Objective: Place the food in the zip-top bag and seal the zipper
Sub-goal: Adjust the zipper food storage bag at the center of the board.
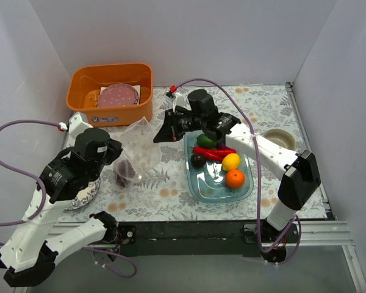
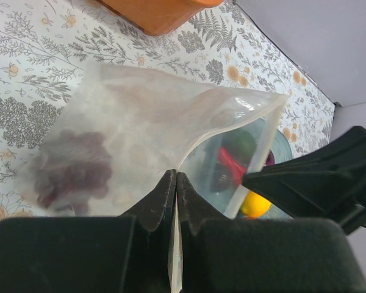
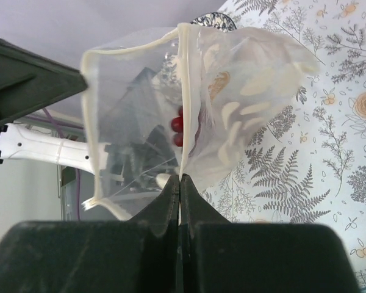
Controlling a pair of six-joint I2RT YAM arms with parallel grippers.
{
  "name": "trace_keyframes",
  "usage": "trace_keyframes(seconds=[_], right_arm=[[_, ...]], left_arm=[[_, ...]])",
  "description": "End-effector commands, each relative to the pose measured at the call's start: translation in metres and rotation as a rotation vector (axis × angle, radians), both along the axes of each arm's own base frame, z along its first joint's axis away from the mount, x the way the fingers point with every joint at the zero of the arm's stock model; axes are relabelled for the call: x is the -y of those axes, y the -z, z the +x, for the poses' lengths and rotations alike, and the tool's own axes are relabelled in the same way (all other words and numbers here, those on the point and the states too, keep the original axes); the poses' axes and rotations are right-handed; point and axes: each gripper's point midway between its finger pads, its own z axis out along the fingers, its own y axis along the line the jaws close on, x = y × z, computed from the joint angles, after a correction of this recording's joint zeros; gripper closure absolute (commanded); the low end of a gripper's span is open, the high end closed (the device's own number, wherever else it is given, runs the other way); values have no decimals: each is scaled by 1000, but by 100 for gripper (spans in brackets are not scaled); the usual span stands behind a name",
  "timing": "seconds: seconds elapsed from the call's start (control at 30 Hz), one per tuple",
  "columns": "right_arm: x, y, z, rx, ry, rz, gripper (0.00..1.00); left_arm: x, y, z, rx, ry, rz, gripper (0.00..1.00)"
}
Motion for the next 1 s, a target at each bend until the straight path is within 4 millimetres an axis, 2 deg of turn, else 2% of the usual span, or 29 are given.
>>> trace_keyframes(seconds=[0.0, 0.13, 0.17, 0.23, 0.27, 0.37, 0.43, 0.47, 0.53, 0.57, 0.6, 0.67, 0.73, 0.77, 0.8, 0.83, 0.87, 0.9, 0.93, 0.97], right_arm=[[1, 18, 5, -23, 23, -21, 99], [4, 64, 11, -88, 56, -109, 98], [5, 77, 12, -103, 69, -132, 97], [12, 102, 16, -126, 118, -192, 97], [14, 113, 16, -141, 130, -219, 96], [26, 140, 18, -168, 174, -308, 96], [33, 148, 20, -160, 200, -360, 96], [33, 138, 24, -138, 211, -354, 94], [37, 131, 32, -106, 250, -364, 89], [38, 120, 35, -82, 265, -350, 66], [40, 117, 37, -68, 280, -348, 53], [49, 109, 41, -35, 321, -362, 38], [59, 110, 45, -21, 367, -395, 37], [65, 102, 43, -7, 385, -395, 35], [74, 110, 40, -9, 399, -426, 34], [85, 109, 44, 14, 453, -448, 33], [95, 100, 42, 36, 482, -444, 30], [111, 107, 37, 22, 506, -497, 28], [127, 107, 41, 43, 575, -543, 26], [141, 99, 39, 54, 609, -549, 23]], left_arm=[[-2, -24, 5, 62, -4, 5, 100], [24, 13, 16, -27, 76, 23, 100], [27, 37, 16, -76, 81, 43, 100], [40, 57, 19, -105, 115, 20, 100], [43, 77, 17, -141, 127, 28, 100], [57, 92, 19, -152, 172, -9, 100], [59, 101, 19, -168, 179, -4, 100], [58, 102, 20, -169, 174, 4, 100], [59, 101, 21, -165, 184, 12, 100], [59, 100, 22, -161, 191, 20, 100], [60, 98, 23, -157, 191, 19, 100], [60, 96, 24, -149, 195, 21, 100], [63, 95, 24, -145, 206, 12, 100], [65, 94, 24, -142, 213, 5, 100], [67, 93, 25, -137, 224, -2, 100], [68, 94, 23, -140, 231, -5, 100], [68, 94, 23, -138, 232, -7, 100], [68, 94, 24, -136, 231, -11, 100], [70, 94, 23, -136, 240, -15, 100], [69, 95, 21, -132, 244, -17, 100]])
